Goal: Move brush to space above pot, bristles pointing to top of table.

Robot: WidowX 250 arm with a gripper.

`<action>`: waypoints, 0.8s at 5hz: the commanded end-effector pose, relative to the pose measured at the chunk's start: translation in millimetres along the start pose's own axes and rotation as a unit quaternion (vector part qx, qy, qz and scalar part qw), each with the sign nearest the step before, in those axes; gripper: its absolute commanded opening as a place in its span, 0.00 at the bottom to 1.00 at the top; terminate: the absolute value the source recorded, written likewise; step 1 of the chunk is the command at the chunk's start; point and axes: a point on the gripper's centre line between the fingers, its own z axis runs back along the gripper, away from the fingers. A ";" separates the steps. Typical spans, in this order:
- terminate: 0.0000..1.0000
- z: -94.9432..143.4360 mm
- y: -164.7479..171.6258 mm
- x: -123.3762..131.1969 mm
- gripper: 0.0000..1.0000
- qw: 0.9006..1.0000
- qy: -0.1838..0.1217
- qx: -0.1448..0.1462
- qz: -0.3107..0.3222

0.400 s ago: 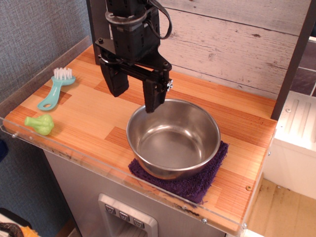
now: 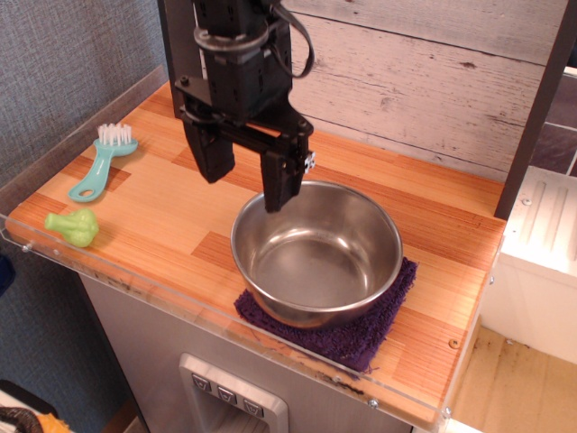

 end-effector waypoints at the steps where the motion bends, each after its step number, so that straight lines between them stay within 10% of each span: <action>1: 0.00 24.1 75.6 -8.2 1.00 0.995 -0.026 0.030 0.090; 4: 0.00 -9.4 174.9 9.7 1.00 0.972 -0.042 0.098 0.207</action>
